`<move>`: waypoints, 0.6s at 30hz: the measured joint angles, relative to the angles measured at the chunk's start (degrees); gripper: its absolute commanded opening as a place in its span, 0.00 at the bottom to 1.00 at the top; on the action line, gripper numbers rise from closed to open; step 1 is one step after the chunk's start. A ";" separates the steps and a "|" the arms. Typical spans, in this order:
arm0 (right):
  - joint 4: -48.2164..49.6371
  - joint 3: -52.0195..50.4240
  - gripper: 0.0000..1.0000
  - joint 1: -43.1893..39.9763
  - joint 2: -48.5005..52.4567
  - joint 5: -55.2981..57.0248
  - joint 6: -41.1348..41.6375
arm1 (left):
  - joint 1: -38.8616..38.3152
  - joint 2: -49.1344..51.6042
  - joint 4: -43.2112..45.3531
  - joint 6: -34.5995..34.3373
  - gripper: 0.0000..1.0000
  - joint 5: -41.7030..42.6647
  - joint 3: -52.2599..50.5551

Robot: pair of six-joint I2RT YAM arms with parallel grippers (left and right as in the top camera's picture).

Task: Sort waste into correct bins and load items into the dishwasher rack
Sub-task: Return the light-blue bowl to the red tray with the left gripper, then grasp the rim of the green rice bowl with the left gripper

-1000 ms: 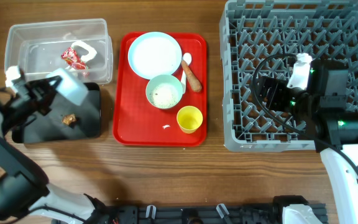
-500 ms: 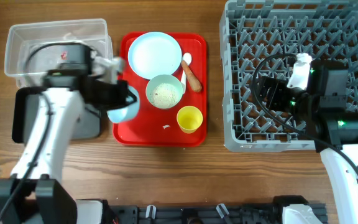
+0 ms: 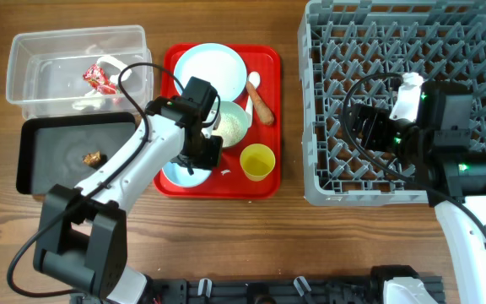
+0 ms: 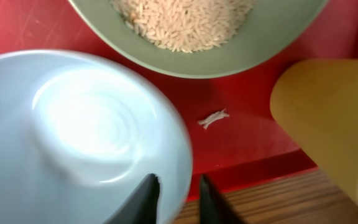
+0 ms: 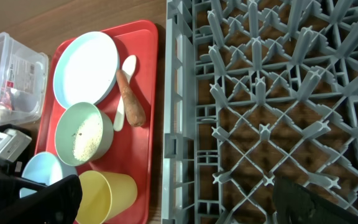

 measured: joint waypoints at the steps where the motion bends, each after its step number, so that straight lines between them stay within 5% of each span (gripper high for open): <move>1: -0.02 0.00 1.00 0.00 0.00 0.00 0.00 | -0.02 0.09 -0.04 -0.11 0.43 -0.26 0.00; 9: 0.02 0.00 1.00 0.00 0.00 0.00 0.00 | -0.02 0.09 -0.74 -0.26 0.67 -1.07 1.68; 18: 0.00 0.00 1.00 0.00 0.00 0.00 0.00 | -0.02 0.09 13.42 1.03 0.68 -1.49 9.90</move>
